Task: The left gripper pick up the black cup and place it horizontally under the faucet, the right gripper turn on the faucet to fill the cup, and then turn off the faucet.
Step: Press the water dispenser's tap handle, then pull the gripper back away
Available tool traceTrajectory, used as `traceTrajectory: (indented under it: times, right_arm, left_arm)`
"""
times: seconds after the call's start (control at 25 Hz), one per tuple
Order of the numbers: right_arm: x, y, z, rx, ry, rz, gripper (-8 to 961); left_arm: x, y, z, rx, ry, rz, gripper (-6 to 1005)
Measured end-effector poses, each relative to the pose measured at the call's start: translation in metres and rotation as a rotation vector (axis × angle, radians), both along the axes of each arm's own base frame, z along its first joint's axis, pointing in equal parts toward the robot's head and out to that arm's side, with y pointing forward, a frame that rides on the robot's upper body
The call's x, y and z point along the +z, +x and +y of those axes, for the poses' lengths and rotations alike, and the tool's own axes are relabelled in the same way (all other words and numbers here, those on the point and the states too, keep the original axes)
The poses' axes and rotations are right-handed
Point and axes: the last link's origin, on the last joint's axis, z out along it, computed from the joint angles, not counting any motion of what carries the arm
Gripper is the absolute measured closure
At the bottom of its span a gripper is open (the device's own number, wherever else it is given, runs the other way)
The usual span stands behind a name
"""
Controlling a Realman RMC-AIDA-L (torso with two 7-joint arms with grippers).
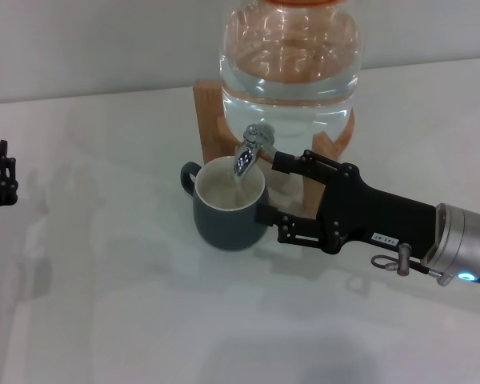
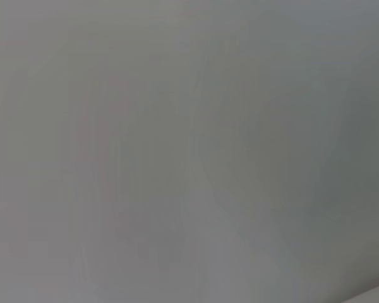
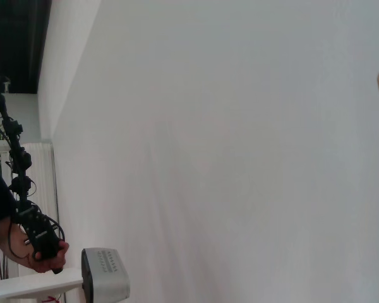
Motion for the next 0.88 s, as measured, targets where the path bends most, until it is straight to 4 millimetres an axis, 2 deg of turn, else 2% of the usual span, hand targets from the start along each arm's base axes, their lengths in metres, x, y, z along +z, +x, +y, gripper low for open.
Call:
traceTrajectory:
  times: [0.88]
  right_arm:
    - [0.0050, 0.0001, 0.0065, -0.006, 0.031, -0.004, 98]
  left_arm:
    - [0.0000, -0.0005, 0.0003, 0.003, -0.003, 0.001, 608]
